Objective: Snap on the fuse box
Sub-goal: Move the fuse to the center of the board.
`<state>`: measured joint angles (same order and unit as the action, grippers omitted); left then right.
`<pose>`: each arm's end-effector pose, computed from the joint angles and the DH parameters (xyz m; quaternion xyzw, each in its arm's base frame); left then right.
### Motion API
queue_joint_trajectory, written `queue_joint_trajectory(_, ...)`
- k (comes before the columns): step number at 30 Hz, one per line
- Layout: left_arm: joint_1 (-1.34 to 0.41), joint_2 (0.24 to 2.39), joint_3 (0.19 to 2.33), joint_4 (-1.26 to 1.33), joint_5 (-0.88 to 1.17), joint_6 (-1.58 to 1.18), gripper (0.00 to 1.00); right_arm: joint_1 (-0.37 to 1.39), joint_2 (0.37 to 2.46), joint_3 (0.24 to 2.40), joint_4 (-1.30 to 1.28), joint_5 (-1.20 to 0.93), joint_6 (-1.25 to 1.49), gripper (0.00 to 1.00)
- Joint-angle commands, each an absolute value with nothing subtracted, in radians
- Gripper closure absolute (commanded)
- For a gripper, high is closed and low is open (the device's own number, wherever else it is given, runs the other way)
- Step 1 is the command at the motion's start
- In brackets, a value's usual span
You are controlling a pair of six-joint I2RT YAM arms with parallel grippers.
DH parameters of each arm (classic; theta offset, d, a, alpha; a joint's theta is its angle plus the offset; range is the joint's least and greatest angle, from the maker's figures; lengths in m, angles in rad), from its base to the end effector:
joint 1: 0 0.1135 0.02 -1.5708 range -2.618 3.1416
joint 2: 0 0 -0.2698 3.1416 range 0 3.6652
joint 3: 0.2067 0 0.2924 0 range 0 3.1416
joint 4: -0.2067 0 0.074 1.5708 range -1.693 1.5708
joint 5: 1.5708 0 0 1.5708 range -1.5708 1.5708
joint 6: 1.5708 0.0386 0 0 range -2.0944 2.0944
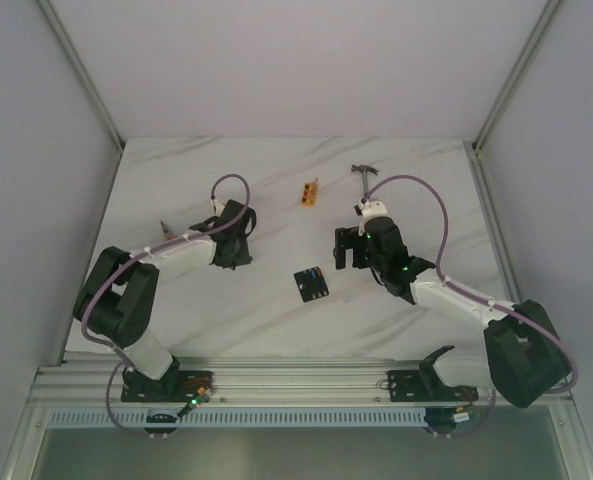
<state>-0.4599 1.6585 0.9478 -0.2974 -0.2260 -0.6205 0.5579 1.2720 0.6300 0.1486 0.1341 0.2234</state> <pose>0.3257 -0.1517 0.1466 -0.1078 0.9490 -0.0490 0.2923 0.2611 0.1569 0.1949 -0.1087 0.8502 0.1417 0.4952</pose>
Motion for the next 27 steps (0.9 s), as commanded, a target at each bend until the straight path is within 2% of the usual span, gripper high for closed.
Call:
queue_joint_trajectory(1,-0.479,1.597,0.923,-0.323,-0.224,-0.67,0.63,0.556,1.264,0.617,0.164,0.093,0.224,0.0)
queue_joint_trajectory(5,-0.469,1.541,0.918,-0.328,-0.324,-0.639,0.58,0.556,1.272,0.614,0.172,0.08,0.222,0.0)
queue_joint_trajectory(10,-0.397,1.571,0.936,-0.312,-0.392,-0.555,0.51,0.556,1.283,0.609,0.179,0.067,0.221,0.0)
queue_joint_trajectory(19,-0.289,1.65,0.933,-0.152,-0.206,-0.434,0.4,0.557,1.285,0.6,0.189,0.058,0.213,0.0)
queue_joint_trajectory(27,-0.288,1.709,0.941,-0.152,-0.202,-0.393,0.41,0.557,1.291,0.601,0.191,0.052,0.211,0.0)
